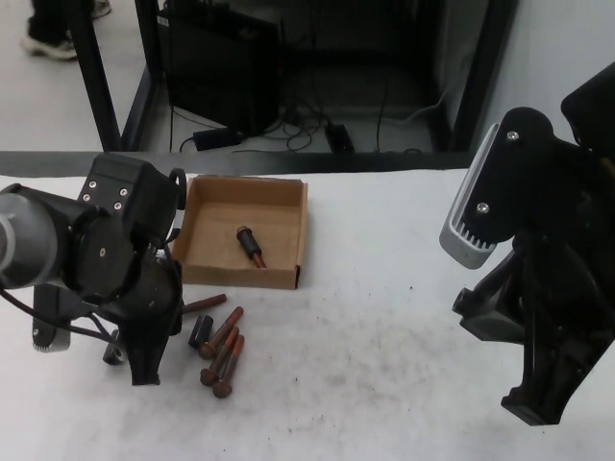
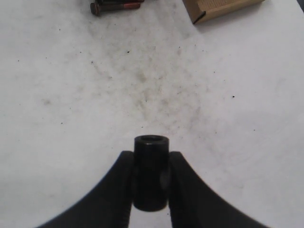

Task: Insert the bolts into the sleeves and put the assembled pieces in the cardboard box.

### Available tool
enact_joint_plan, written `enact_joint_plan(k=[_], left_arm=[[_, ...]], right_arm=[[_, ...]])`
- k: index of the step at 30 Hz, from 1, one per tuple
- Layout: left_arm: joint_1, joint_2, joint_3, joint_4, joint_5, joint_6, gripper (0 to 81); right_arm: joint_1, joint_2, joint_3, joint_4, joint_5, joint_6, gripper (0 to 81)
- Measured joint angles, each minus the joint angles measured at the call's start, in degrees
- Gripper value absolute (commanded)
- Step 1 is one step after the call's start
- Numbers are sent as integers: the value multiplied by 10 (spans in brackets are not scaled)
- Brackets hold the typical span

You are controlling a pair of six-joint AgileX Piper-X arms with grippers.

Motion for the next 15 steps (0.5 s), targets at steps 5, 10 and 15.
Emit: enact_joint_plan(k=[5,10,15], left_arm=[[-5,26,-2,-28,1,-23,289],[-10,32,-2,-37,1,-36,254],[-12,39,-3,-43,-1,-40,254]], right_arm=[[0,0,0,0,0,0,2],[0,0,0,0,0,0,2],[0,0,0,0,-1,-4,2]])
